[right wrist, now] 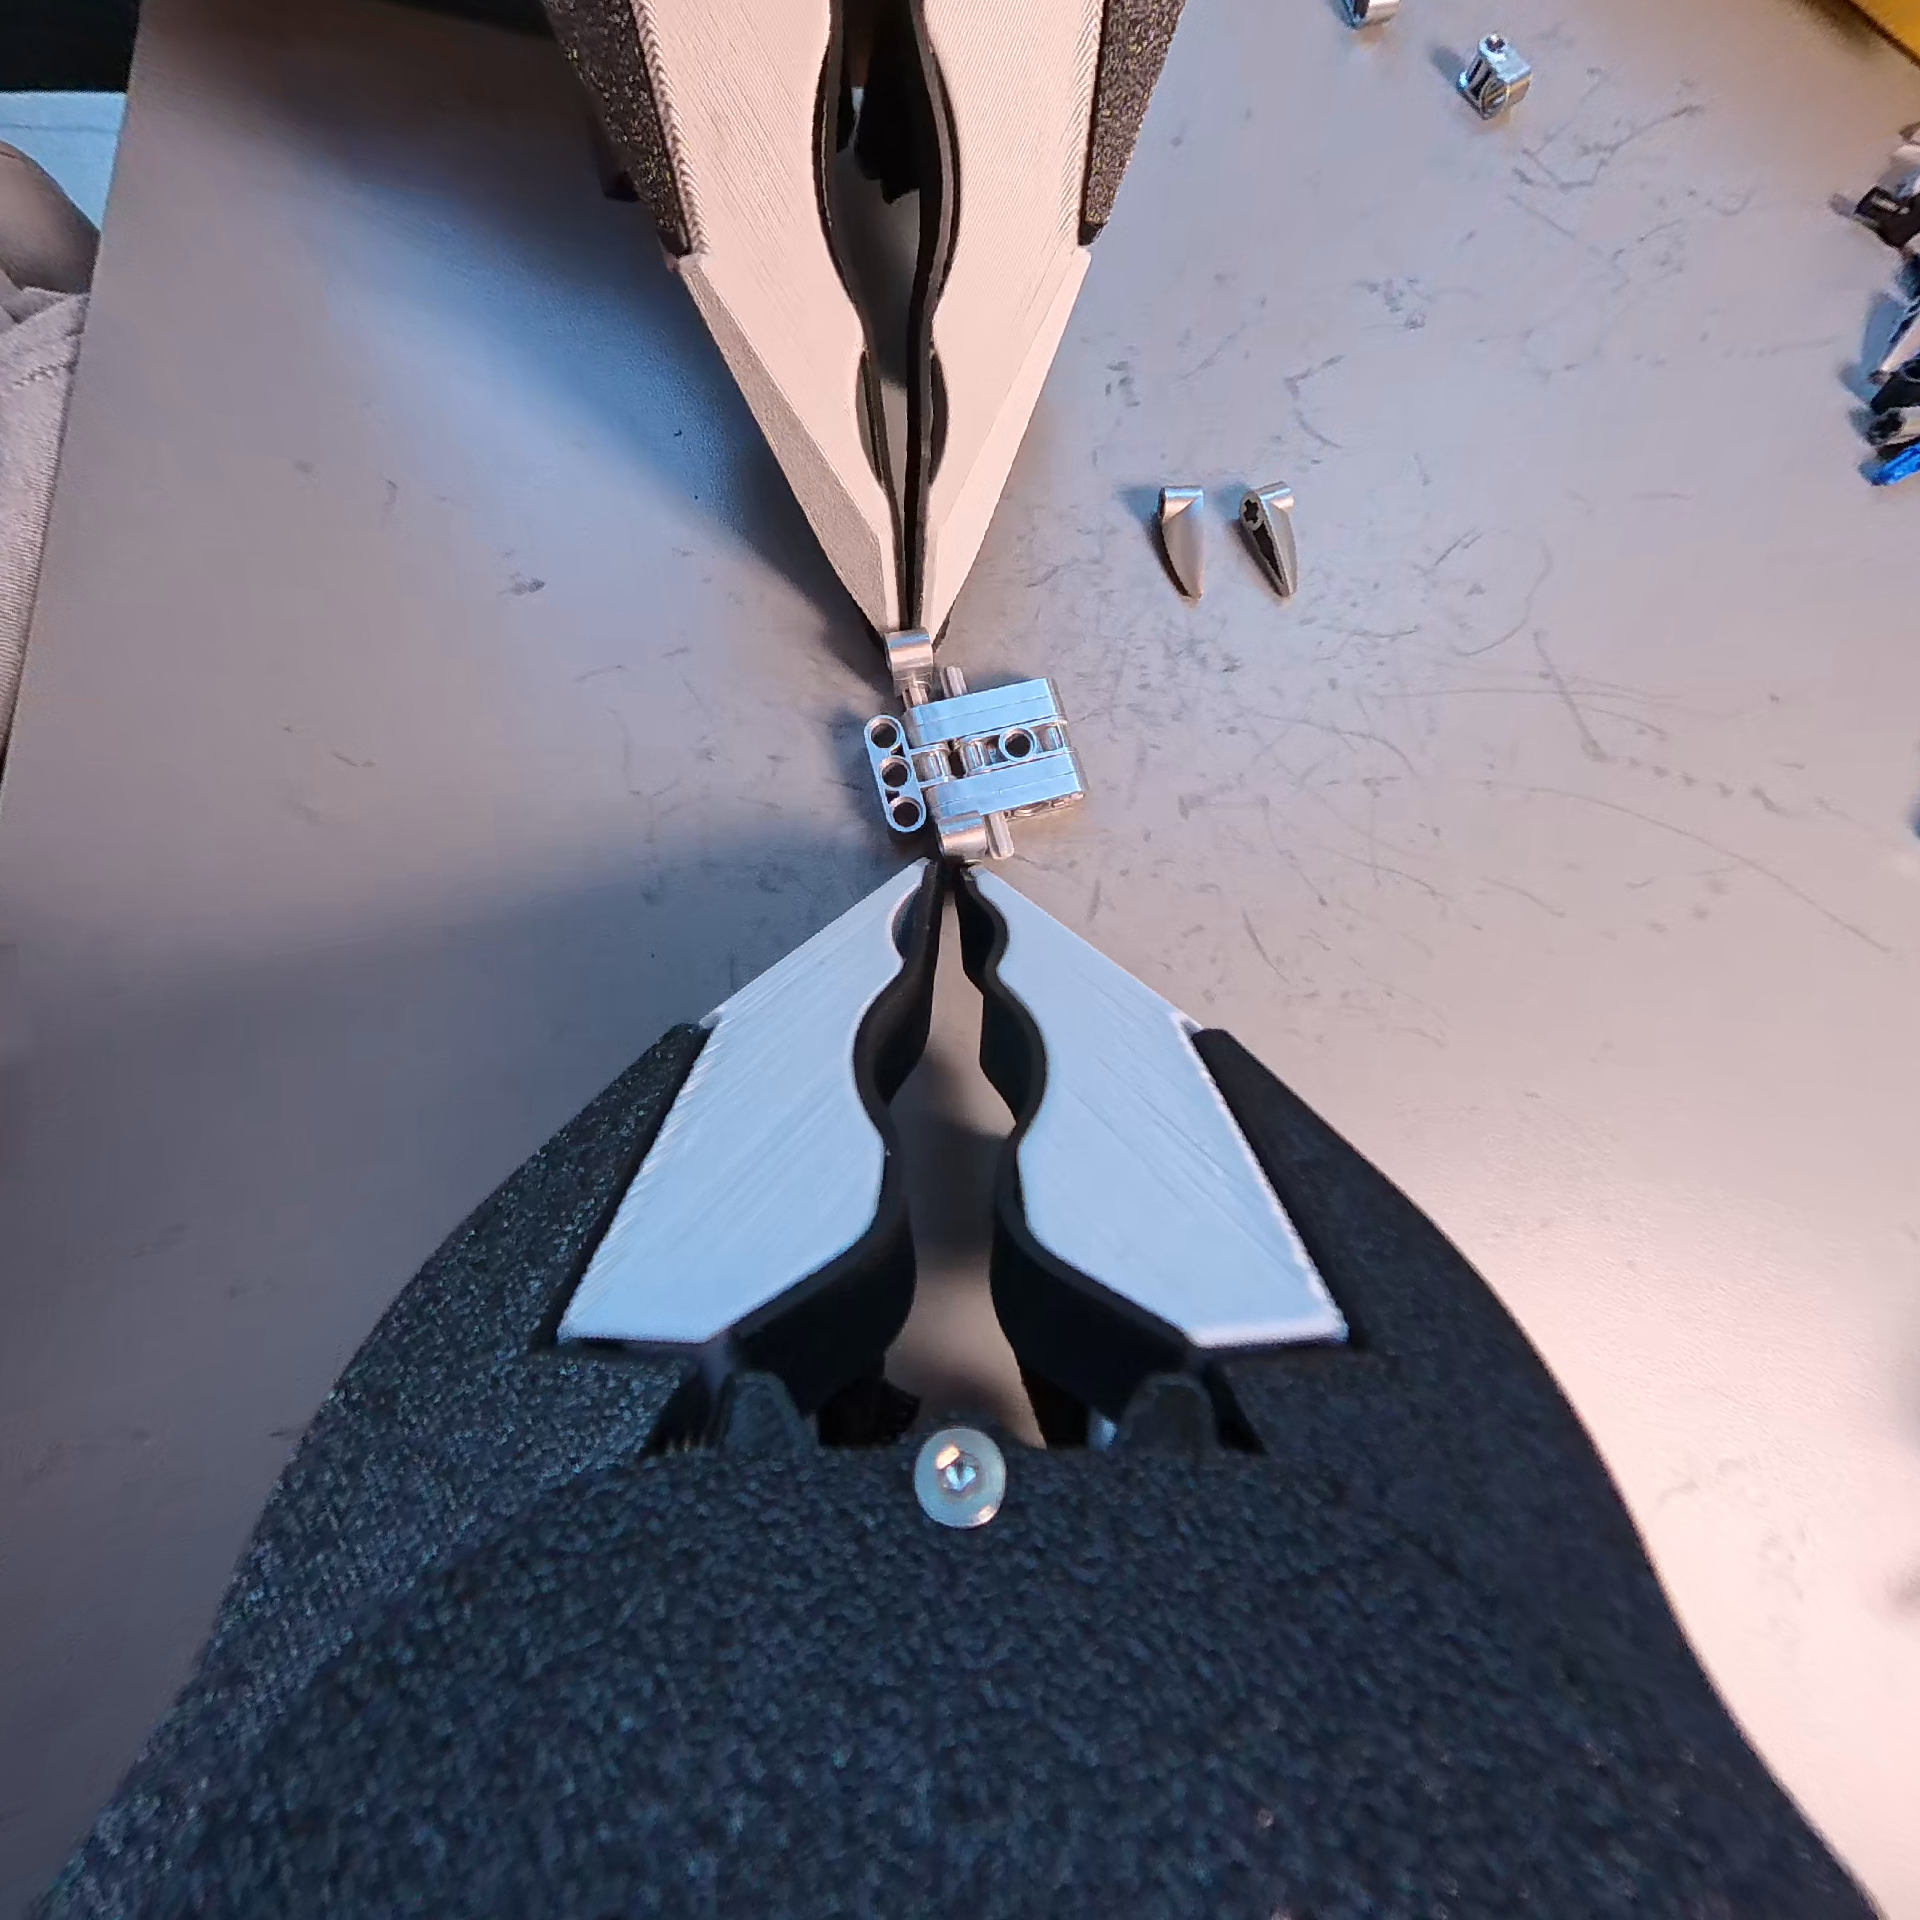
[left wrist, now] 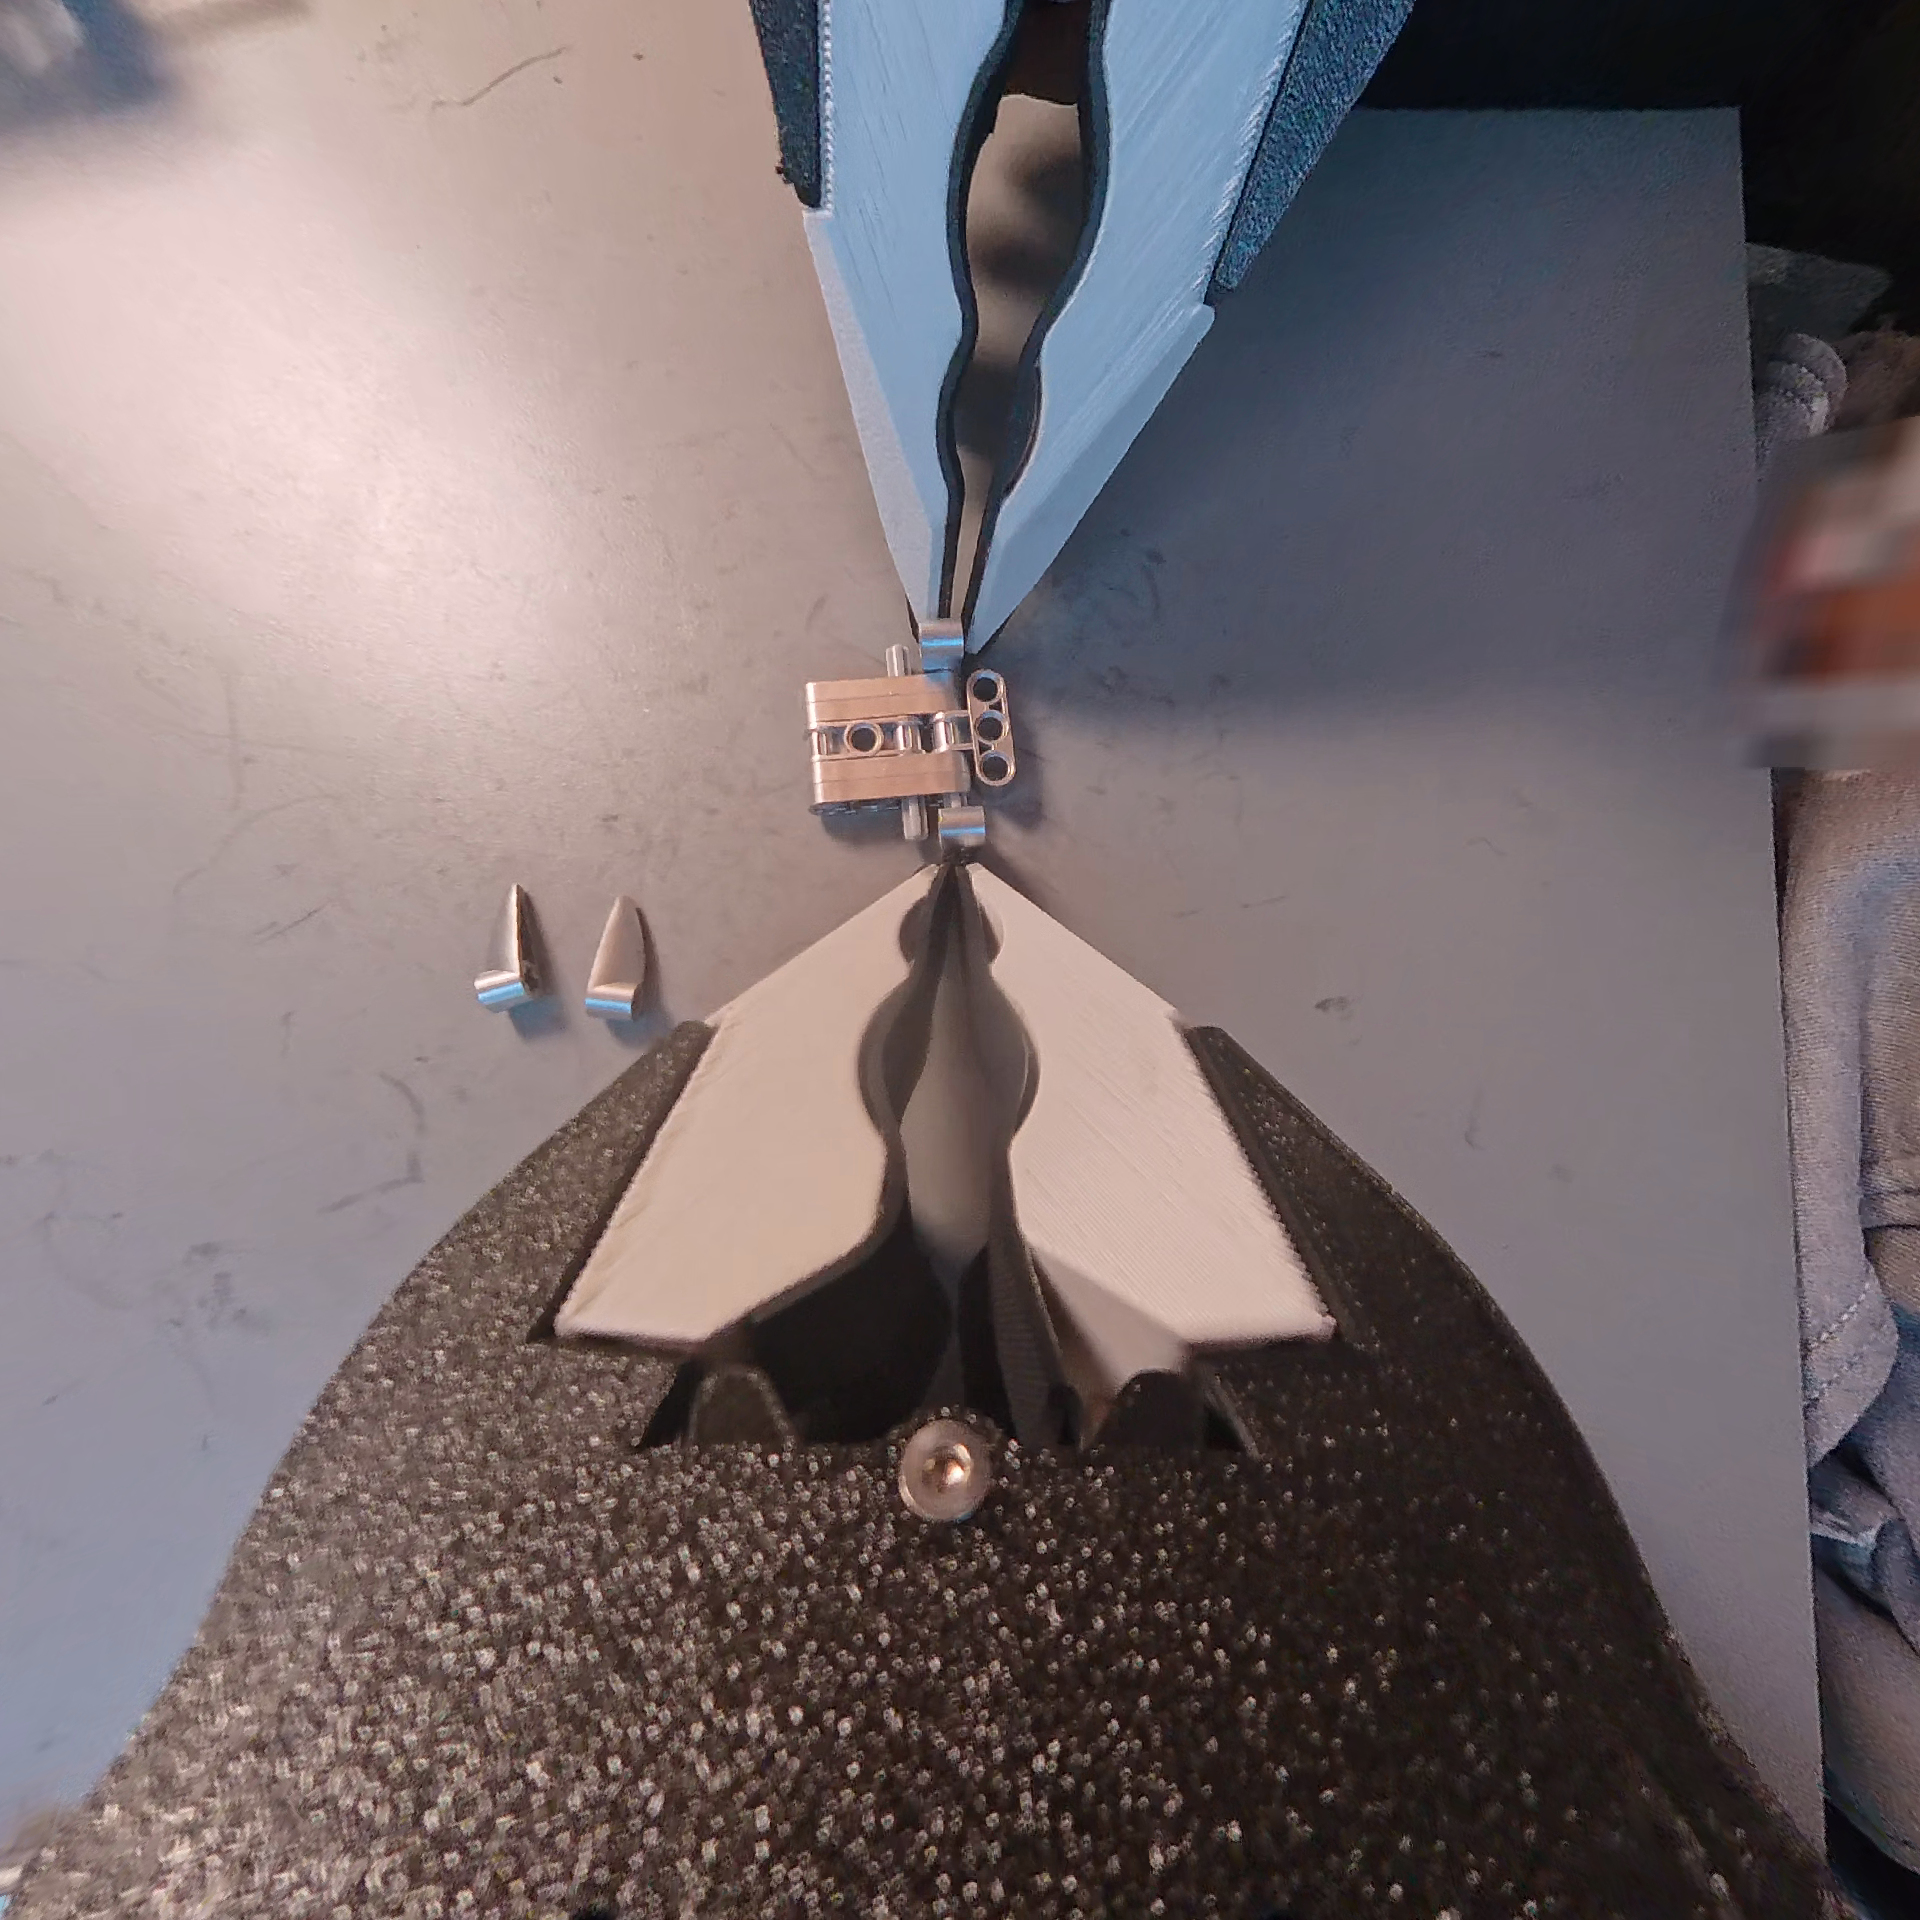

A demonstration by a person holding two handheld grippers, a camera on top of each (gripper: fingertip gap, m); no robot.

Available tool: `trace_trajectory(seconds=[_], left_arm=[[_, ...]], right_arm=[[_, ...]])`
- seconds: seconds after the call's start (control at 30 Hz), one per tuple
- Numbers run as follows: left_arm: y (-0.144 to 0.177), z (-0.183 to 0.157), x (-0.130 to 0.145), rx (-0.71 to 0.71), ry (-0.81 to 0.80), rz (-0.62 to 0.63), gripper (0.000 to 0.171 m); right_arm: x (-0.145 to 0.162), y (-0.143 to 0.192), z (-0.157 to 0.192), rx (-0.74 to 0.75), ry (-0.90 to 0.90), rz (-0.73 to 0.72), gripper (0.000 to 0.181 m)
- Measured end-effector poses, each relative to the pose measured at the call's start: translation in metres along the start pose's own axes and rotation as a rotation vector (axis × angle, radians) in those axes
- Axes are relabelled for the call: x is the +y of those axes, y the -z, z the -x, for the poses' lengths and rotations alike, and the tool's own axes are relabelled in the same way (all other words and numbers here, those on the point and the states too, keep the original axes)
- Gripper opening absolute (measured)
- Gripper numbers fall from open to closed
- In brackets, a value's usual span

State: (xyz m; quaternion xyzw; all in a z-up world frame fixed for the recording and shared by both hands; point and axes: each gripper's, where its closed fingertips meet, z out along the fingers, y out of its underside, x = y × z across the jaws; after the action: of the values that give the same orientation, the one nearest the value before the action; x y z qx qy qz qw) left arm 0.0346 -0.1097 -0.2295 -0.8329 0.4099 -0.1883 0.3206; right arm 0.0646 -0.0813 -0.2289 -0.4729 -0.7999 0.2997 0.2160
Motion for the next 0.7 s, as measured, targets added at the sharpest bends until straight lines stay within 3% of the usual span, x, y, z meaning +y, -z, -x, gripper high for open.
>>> trace_trajectory(seconds=[0.7], left_arm=[[-0.0029,0.0003,-0.0034,-0.026,0.104,-0.009,0.000]], right_arm=[[-0.0010,-0.0009,0.0003,0.011,0.002,-0.011,0.000]])
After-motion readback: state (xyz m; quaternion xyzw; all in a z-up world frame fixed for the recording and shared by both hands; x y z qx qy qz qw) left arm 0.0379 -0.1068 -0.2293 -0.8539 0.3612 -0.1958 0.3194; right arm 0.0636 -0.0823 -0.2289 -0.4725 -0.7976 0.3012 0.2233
